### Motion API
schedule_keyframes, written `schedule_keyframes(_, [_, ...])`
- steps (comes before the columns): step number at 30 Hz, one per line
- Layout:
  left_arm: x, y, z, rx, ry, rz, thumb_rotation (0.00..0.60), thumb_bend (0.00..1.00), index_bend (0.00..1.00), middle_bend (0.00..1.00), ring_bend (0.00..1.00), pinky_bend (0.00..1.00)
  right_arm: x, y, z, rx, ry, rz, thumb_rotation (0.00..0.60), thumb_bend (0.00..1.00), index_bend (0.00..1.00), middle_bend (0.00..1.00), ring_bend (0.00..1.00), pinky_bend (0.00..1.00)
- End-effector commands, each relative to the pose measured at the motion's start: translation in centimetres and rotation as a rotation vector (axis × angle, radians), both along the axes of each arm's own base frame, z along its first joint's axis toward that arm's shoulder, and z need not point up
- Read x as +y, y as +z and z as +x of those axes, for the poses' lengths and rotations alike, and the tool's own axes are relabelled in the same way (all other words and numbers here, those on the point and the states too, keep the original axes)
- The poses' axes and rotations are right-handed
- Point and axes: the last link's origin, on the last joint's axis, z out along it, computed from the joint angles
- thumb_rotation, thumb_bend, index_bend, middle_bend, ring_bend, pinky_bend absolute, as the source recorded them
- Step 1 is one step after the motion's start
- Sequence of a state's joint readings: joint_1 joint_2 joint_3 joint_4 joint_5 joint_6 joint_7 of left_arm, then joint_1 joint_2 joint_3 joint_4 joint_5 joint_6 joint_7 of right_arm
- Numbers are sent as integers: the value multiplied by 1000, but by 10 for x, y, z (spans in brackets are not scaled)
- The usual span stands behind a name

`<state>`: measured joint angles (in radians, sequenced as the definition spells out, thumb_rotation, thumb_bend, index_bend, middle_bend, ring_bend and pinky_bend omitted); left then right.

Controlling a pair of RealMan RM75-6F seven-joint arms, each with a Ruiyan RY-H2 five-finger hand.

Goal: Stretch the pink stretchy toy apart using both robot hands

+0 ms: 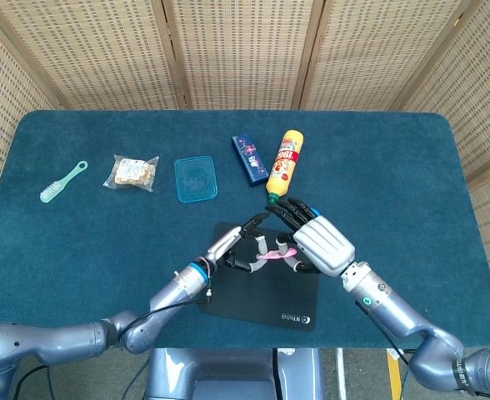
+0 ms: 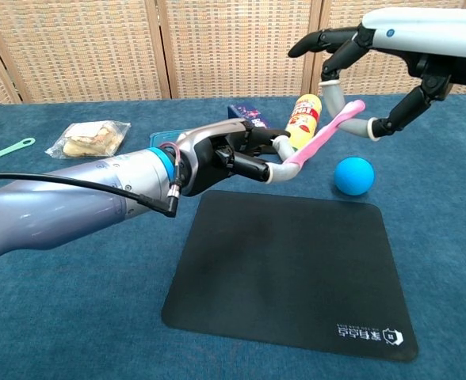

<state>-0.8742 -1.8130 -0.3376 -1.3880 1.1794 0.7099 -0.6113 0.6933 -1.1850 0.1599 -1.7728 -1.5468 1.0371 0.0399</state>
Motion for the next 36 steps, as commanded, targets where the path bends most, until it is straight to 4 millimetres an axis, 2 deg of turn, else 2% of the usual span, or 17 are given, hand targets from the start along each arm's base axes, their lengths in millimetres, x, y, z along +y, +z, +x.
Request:
schedule_keyframes(1, [2,1,-3,6,5,7,600,671,686,0,0,0,-1,2,-1,0,2,-13,600,652,815,145,0,0])
schedule_keyframes(10, [11,11,-27,30,54,36,600,695,687,0,0,0,-2,7,-4,-5,5,-47,600,652,816,146,0,0])
schedule_keyframes(18, [22,33,-58,54,107,84,600,695,685,0,0,0,-2,18,-9,0,-1,-97,600,652,817,147,0,0])
schedule_keyframes(25, [36,72,-108,117,169,170,600,696,684,0,0,0,-4,35,-19,28,-10,-164,600,653,819,147,0,0])
schedule_keyframes(30, [46,111,-152,170,238,253,600,698,682,0,0,0,-8,49,-29,76,-4,-224,600,656,821,149,0,0])
schedule_keyframes(36, [51,154,-189,192,298,334,600,699,679,0,0,0,-10,63,-46,163,8,-303,600,657,822,150,0,0])
